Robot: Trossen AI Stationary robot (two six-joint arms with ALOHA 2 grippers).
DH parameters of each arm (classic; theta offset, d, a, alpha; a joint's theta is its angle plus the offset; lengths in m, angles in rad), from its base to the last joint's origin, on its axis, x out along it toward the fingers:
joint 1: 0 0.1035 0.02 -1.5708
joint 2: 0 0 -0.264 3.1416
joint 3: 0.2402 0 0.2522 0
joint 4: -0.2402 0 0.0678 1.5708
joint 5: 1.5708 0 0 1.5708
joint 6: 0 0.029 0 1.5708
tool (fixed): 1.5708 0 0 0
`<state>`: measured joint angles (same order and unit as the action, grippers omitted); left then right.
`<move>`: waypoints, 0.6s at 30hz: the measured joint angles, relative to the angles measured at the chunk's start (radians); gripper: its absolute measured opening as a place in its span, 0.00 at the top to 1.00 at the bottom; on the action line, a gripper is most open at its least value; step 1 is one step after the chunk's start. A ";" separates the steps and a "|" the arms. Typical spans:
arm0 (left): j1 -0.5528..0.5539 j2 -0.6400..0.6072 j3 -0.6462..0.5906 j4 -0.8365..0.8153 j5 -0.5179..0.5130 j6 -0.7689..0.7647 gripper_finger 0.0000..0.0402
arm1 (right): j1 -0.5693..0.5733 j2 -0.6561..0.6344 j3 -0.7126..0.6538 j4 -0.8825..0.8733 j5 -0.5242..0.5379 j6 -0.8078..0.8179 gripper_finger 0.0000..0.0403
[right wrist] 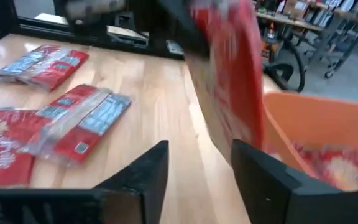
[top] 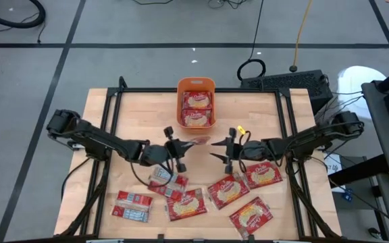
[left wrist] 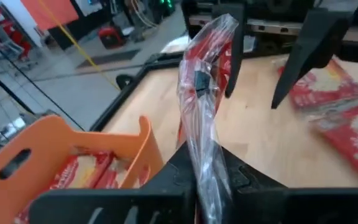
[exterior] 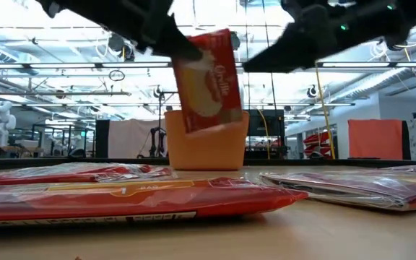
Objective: Sort popcorn bags into baskets
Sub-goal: Put the red popcorn bag into the orange bin
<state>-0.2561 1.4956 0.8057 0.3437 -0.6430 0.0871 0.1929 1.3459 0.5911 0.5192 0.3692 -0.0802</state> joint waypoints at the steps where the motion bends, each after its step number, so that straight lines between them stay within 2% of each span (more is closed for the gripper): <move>1: -0.001 -0.017 -0.003 -0.008 0.005 -0.001 0.94 | 0.000 -0.002 -0.024 0.018 0.000 0.020 0.57; 6: 0.000 -0.069 -0.002 0.067 0.100 0.014 0.98 | -0.004 0.015 -0.159 0.223 0.001 0.090 0.51; 11: 0.006 -0.070 -0.002 0.205 0.193 0.065 0.95 | -0.009 0.033 -0.259 0.461 0.001 0.094 0.50; 14: 0.022 -0.073 -0.002 0.270 0.259 0.070 0.95 | -0.009 0.035 -0.263 0.559 0.001 0.061 0.50; 18: 0.040 -0.069 -0.002 0.297 0.325 0.070 0.98 | -0.009 0.034 -0.202 0.595 0.000 0.003 0.50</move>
<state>-0.2165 1.4265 0.8032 0.6408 -0.3178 0.1570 0.1838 1.3801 0.3886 1.1138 0.3693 -0.0767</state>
